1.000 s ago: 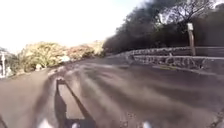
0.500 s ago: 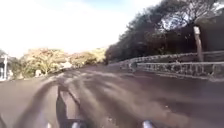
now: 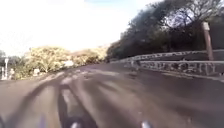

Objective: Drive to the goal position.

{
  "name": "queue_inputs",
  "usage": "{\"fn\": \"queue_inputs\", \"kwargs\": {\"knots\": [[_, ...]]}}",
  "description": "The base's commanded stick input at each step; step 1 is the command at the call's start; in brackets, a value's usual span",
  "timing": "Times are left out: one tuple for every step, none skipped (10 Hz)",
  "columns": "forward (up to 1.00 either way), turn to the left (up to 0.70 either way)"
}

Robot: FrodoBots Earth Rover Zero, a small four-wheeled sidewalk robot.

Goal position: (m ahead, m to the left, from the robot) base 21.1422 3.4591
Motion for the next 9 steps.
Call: {"fn": "queue_inputs", "kwargs": {"knots": [[0.85, 0.00], [0.85, 0.00], [0.85, 0.00], [0.85, 0.00], [0.85, 0.00], [0.85, 0.00], [0.85, 0.00], [0.85, 0.00], [0.85, 0.00]]}}
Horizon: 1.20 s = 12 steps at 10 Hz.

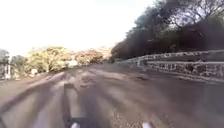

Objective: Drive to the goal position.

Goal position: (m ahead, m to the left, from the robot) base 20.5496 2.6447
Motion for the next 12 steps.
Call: {"fn": "queue_inputs", "kwargs": {"knots": [[0.85, 0.00], [0.85, 0.00], [0.85, 0.00], [0.85, 0.00], [0.85, 0.00], [0.85, 0.00], [0.85, 0.00], [0.85, 0.00], [0.85, 0.00], [0.85, 0.00], [0.85, 0.00], [0.85, 0.00]]}}
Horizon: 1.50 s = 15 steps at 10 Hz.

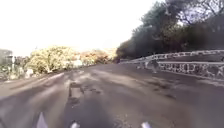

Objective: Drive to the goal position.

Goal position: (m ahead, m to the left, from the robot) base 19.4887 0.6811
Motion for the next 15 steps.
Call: {"fn": "queue_inputs", "kwargs": {"knots": [[0.85, 0.00], [0.85, 0.00], [0.85, 0.00], [0.85, 0.00], [0.85, 0.00], [0.85, -0.02], [0.85, -0.14], [0.85, -0.26], [0.85, -0.34], [0.85, -0.34], [0.85, -0.34], [0.85, -0.34], [0.85, -0.34], [0.85, -0.34], [0.85, -0.34]]}}
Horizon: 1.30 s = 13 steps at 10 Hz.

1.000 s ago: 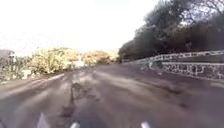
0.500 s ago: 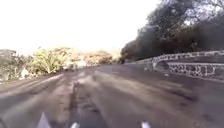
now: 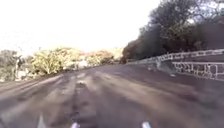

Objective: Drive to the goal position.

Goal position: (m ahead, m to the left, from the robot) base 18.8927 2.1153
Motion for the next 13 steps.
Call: {"fn": "queue_inputs", "kwargs": {"knots": [[0.85, -0.34], [0.85, -0.34], [0.85, 0.00], [0.85, 0.00], [0.85, 0.00], [0.85, -0.11], [0.85, -0.23], [0.85, -0.33], [0.85, -0.24], [0.85, -0.14], [0.85, -0.34], [0.85, -0.34], [0.85, -0.34]]}}
